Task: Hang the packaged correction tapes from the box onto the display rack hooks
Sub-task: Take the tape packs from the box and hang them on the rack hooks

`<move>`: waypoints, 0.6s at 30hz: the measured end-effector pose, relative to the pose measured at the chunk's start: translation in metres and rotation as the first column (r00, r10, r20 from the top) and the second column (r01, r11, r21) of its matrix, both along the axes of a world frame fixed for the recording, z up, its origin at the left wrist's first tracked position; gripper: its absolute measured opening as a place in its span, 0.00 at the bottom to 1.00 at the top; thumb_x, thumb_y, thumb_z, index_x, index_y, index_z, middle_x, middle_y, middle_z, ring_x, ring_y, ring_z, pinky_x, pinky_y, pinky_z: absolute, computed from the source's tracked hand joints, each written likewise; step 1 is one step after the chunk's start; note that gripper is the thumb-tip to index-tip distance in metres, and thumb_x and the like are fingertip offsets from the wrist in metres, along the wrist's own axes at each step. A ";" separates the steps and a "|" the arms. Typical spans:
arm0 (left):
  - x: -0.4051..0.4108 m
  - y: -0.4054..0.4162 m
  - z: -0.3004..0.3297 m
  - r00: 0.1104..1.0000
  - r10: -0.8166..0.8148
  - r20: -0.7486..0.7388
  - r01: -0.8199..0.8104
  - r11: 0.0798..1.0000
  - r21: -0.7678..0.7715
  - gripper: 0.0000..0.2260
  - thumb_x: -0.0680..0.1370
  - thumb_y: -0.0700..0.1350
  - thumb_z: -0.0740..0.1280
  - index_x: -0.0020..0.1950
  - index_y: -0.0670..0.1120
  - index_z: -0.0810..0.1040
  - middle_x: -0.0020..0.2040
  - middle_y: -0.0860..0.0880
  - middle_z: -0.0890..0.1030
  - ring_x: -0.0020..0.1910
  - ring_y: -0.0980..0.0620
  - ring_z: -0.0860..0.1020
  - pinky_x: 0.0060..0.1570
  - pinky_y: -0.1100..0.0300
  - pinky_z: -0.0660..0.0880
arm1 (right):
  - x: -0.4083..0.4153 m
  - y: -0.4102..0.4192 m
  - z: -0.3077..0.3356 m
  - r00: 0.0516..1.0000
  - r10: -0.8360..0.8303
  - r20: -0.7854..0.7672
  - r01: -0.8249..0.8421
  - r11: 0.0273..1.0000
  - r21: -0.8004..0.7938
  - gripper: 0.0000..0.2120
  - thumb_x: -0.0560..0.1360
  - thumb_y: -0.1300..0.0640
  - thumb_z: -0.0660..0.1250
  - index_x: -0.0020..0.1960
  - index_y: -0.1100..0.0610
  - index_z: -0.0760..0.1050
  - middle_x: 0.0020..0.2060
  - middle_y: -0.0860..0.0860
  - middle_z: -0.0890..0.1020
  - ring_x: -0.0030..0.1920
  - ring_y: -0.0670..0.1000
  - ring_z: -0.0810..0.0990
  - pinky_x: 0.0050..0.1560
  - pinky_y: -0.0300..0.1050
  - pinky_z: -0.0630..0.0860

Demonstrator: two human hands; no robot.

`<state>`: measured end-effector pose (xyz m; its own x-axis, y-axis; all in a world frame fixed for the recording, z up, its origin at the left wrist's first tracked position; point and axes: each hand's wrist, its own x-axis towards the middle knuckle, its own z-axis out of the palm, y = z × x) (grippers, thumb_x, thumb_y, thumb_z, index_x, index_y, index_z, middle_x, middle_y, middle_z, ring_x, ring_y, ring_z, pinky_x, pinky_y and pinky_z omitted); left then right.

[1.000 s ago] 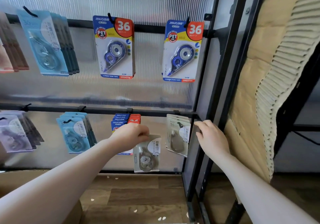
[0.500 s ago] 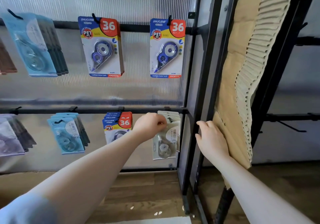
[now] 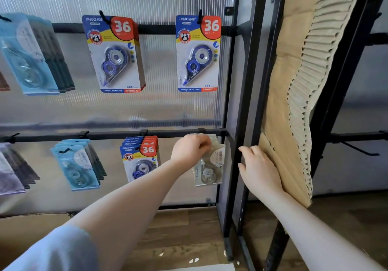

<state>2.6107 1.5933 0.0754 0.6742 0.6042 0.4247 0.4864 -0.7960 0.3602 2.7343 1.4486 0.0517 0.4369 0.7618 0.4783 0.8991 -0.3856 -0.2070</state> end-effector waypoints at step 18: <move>0.002 0.024 -0.011 0.999 -0.043 0.004 0.043 0.999 0.005 0.10 0.80 0.44 0.60 0.55 0.46 0.80 0.54 0.49 0.81 0.51 0.48 0.77 0.49 0.55 0.74 | -0.001 0.001 -0.003 0.998 -0.002 0.059 0.004 0.999 -0.033 0.18 0.79 0.55 0.60 0.68 0.53 0.64 0.60 0.52 0.71 0.53 0.49 0.76 0.46 0.39 0.76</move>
